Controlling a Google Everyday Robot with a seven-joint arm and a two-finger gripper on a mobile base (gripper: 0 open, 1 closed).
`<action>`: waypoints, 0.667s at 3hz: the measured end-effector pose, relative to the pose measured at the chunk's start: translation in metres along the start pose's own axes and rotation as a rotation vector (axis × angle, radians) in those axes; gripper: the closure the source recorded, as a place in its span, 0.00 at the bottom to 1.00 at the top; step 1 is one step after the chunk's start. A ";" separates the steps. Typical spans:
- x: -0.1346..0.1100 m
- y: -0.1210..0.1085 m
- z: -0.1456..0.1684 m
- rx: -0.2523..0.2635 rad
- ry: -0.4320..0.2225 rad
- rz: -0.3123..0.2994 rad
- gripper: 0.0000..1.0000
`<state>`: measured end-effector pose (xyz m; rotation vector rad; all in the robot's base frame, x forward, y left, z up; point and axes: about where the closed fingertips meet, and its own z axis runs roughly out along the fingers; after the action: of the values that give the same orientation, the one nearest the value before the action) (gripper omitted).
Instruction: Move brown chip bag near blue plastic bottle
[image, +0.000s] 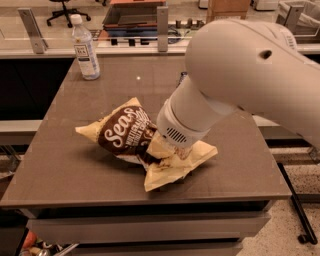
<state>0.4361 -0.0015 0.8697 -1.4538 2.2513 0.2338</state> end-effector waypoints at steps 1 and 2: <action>-0.012 -0.027 -0.012 0.020 0.023 -0.008 1.00; -0.037 -0.061 -0.030 0.037 0.036 -0.010 1.00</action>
Offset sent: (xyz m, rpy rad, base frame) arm 0.1028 -0.0076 0.0899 -0.0651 -0.0287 -0.0230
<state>0.4947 -0.0088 0.9193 -1.4610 2.2638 0.1627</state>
